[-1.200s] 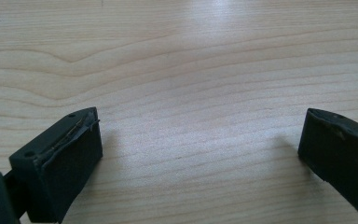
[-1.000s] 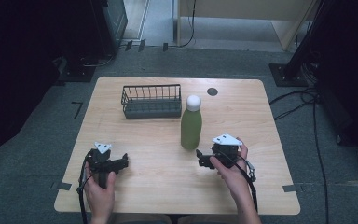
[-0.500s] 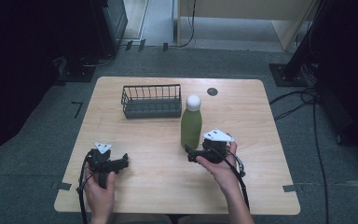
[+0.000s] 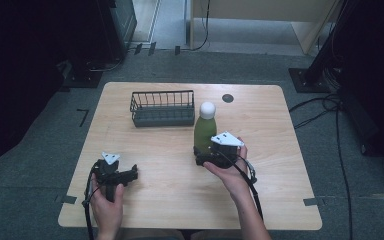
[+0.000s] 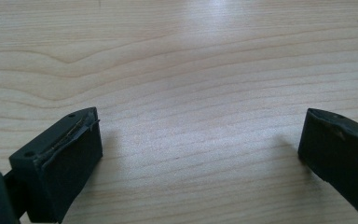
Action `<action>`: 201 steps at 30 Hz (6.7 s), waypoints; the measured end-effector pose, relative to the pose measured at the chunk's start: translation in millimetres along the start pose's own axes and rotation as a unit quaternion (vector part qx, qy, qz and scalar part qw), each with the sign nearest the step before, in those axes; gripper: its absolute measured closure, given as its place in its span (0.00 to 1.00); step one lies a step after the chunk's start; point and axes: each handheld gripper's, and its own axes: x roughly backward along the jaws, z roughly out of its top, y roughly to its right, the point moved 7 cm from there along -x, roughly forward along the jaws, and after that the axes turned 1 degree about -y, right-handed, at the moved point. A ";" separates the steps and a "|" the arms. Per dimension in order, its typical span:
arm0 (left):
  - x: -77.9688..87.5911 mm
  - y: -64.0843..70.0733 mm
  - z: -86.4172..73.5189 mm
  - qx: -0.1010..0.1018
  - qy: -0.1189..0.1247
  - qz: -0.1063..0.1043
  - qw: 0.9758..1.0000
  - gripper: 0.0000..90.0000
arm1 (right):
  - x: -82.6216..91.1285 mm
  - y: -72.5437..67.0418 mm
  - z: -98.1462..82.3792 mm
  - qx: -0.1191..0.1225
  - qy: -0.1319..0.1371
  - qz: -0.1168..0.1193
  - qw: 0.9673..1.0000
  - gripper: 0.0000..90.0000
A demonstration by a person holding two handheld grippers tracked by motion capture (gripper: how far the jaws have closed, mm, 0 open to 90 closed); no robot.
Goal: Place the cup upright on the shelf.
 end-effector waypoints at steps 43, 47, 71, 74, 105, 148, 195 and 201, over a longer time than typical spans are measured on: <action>-0.6 1.8 0.7 -0.002 0.002 -0.003 1.000 0.00 | -21.0 0.1 22.7 -0.001 0.041 -0.029 0.999 0.21; -0.6 1.9 0.7 -0.002 0.001 -0.003 1.000 0.00 | -20.7 -0.7 22.9 0.004 0.042 -0.030 0.999 0.22; -0.7 2.0 0.8 -0.002 0.002 -0.004 1.000 0.00 | -23.9 -32.1 75.0 0.022 0.075 0.017 0.997 0.22; -0.7 2.0 0.8 -0.002 0.002 -0.004 1.000 0.00 | -26.3 -39.0 85.4 0.033 0.078 0.018 0.996 0.22; -0.8 2.3 0.9 -0.001 0.002 -0.004 1.000 0.00 | -91.9 -44.5 199.2 0.042 0.105 -0.008 0.994 0.22; -1.0 2.4 1.0 -0.003 0.001 -0.004 1.000 0.00 | -151.8 -7.3 155.5 0.006 0.042 -0.029 0.999 0.14; -1.2 3.1 1.3 -0.002 0.001 -0.004 1.000 0.00 | -90.0 15.0 89.0 -0.004 0.036 0.028 0.999 0.03; -1.1 3.1 1.3 -0.003 0.001 -0.004 1.000 0.00 | -80.0 26.1 67.8 -0.008 0.029 0.019 0.999 0.03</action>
